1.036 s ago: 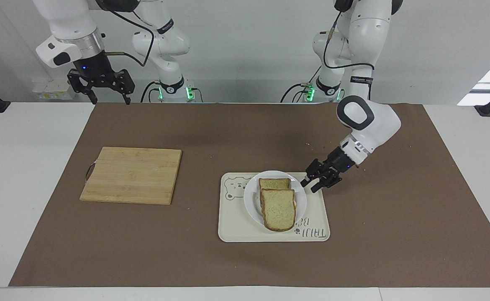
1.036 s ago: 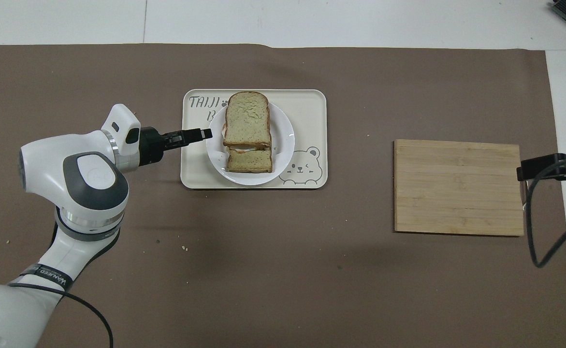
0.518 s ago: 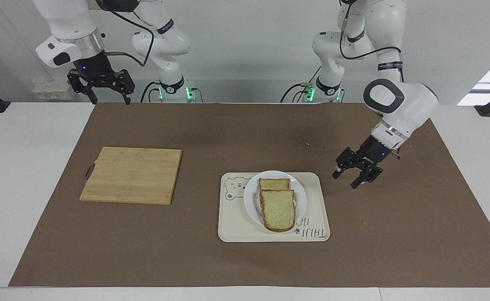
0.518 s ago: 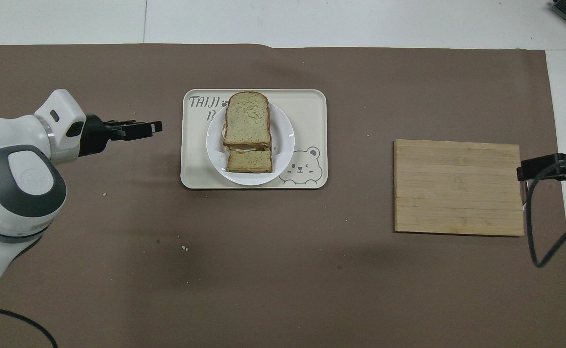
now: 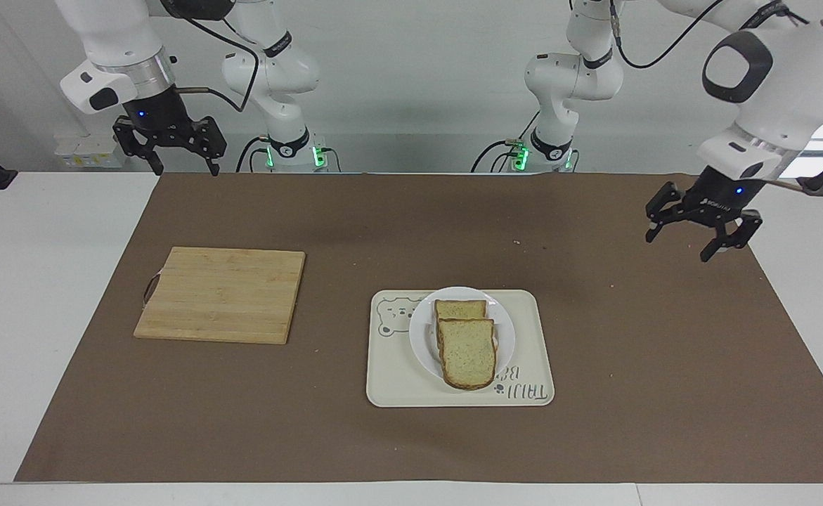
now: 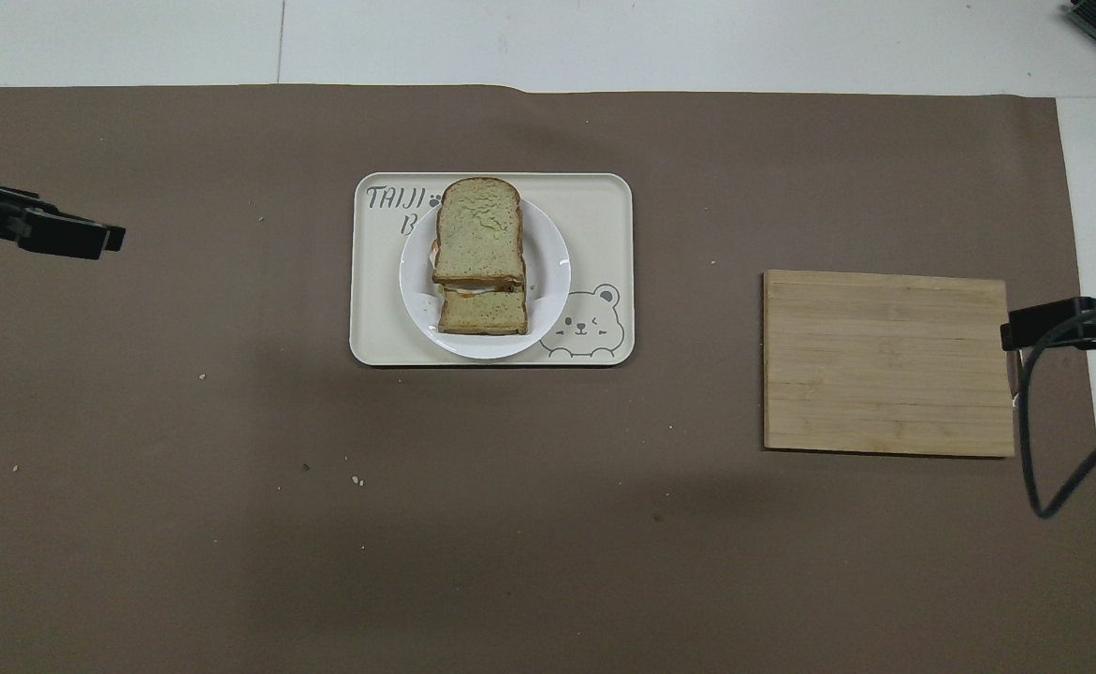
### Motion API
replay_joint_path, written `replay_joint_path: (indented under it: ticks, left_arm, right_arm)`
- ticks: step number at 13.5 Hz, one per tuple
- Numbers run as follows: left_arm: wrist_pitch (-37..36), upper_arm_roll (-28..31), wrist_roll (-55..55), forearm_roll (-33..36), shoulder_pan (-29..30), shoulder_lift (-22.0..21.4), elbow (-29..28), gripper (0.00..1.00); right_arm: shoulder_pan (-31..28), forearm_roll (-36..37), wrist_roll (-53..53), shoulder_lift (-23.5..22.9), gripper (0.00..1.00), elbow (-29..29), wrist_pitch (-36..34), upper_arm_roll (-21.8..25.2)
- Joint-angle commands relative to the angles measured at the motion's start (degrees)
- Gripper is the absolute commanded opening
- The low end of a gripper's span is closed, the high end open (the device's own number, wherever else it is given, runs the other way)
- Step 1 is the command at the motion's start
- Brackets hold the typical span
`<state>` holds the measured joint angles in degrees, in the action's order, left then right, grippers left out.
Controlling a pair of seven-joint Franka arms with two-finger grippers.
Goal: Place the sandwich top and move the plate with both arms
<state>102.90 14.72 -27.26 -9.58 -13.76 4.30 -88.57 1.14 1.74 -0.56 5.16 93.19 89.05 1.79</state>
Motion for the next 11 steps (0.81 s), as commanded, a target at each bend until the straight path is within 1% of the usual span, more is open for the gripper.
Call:
replay_joint_path:
  ticks: [1,3,4,5,7,8,10,11]
  left_arm:
    - [-10.8,1.1,0.5,5.1,0.8,1.0,8.0,1.0]
    - [-19.0,1.4,1.0,6.5,1.0,1.0,13.6,1.0]
    - [-21.9,1.9,3.0,6.5,1.0,0.8,15.0,1.0]
    - [-23.5,2.4,6.7,6.2,0.8,-0.4,15.2,1.0]
    - [-25.1,1.5,15.0,5.8,0.5,-2.8,14.9,1.0]
    - [-25.1,1.5,16.3,5.9,0.3,-4.1,14.4,1.0]
    - [-25.3,1.6,16.1,6.0,0.4,-6.7,11.3,1.0]
    - [-25.3,1.8,16.1,6.0,0.7,-6.8,11.1,1.0]
  right_arm:
    - [-0.7,-1.1,-1.3,0.0,1.0,0.0,0.3,-0.3]
    - [-0.7,-1.1,-1.3,0.0,1.0,0.0,0.3,-0.3]
    - [-0.7,-1.1,-1.3,0.0,1.0,0.0,0.4,-0.3]
    - [-0.7,-1.1,-1.3,0.0,1.0,0.0,0.4,-0.3]
    - [-0.7,-1.1,-1.3,0.0,1.0,0.0,0.4,-0.3]
    - [-0.7,-1.1,-1.3,0.0,1.0,0.0,0.4,-0.2]
    - [-0.7,-1.1,-1.3,0.0,1.0,0.0,0.4,-0.3]
    - [-0.7,-1.1,-1.3,0.0,1.0,0.0,0.4,-0.2]
